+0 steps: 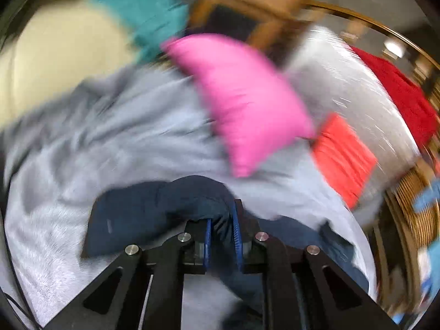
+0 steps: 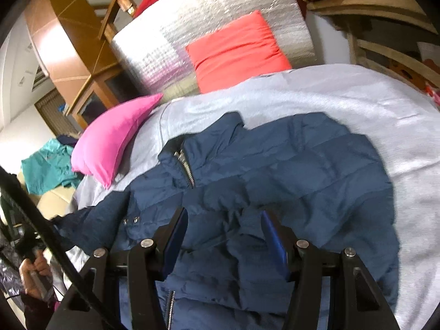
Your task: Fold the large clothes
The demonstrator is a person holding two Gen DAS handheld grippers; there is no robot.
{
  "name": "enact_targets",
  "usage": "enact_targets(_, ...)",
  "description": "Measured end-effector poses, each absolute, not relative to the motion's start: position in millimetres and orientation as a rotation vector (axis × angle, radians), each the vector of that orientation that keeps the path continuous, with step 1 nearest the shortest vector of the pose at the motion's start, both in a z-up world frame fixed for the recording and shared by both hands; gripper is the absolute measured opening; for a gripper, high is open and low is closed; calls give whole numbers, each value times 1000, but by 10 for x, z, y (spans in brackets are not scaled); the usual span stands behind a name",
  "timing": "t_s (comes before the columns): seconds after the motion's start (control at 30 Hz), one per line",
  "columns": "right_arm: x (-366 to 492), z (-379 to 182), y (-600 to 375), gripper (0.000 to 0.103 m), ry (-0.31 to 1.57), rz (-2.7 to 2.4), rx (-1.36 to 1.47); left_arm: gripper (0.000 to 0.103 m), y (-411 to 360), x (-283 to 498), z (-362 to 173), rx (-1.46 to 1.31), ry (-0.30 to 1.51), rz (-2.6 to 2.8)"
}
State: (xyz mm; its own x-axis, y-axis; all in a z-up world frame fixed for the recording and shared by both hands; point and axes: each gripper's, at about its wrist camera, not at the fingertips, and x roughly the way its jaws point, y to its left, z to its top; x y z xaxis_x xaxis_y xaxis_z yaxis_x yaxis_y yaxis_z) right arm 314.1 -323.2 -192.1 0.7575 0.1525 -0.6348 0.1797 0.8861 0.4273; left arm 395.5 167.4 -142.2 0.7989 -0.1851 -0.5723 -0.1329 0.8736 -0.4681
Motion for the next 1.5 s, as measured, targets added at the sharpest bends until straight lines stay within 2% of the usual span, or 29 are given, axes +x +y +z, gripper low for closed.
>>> enact_targets(0.1, 3026, -1847, -3368, 59, 690, -45, 521, 14, 1011, 3724, -1045, -361, 580, -166)
enact_targets(0.23, 2890, -1788, -3565, 59, 658, -81, 556, 14, 109, 3459, -819, -215, 538, -373)
enact_targets(0.33, 2805, -1783, -3755, 59, 650, -109, 600, 13, -561, 3326, -850, -139, 566, -538)
enact_targets(0.47, 2699, -1797, -4061, 59, 636, -148, 685, 13, -1317, 3310, -1164, -36, 689, -666)
enact_targets(0.5, 2677, -1800, -4143, 59, 632, -160, 705, 16, -1445, 3307, -1277, -13, 731, -681)
enact_targets(0.57, 2645, -1807, -4251, 61, 628, -175, 733, 42, -1737, 3338, -1568, 57, 881, -728)
enact_targets(0.63, 2628, -1825, -4366, 65, 628, -178, 769, 45, -1898, 3303, -1801, 134, 997, -716)
enact_targets(0.73, 2618, -1851, -4459, 66, 633, -158, 818, 46, -1813, 3187, -1819, 160, 1012, -718)
enact_targets(0.8, 2654, -1862, -4478, 66, 638, -135, 840, 59, -1569, 3089, -1679, 114, 984, -742)
enact_targets(0.83, 2670, -1858, -4454, 66, 642, -123, 839, 70, -1435, 3067, -1599, 79, 967, -762)
enact_targets(0.87, 2699, -1854, -4423, 66, 647, -111, 835, 74, -1332, 3052, -1542, 52, 956, -777)
enact_targets(1.03, 2877, -1813, -4034, 70, 702, 0, 721, 75, -621, 3200, -1362, -67, 898, -686)
enact_targets(1.2, 3087, -1701, -3275, 83, 737, 124, 423, 75, 19, 3539, -1493, -160, 944, -424)
enact_targets(1.37, 3139, -1696, -2383, 95, 693, 215, 72, 75, 312, 3640, -1732, -181, 1040, -227)
enact_targets(1.5, 3270, -1853, -1827, 95, 649, 127, -231, 75, 395, 3568, -1856, -154, 1082, -204)
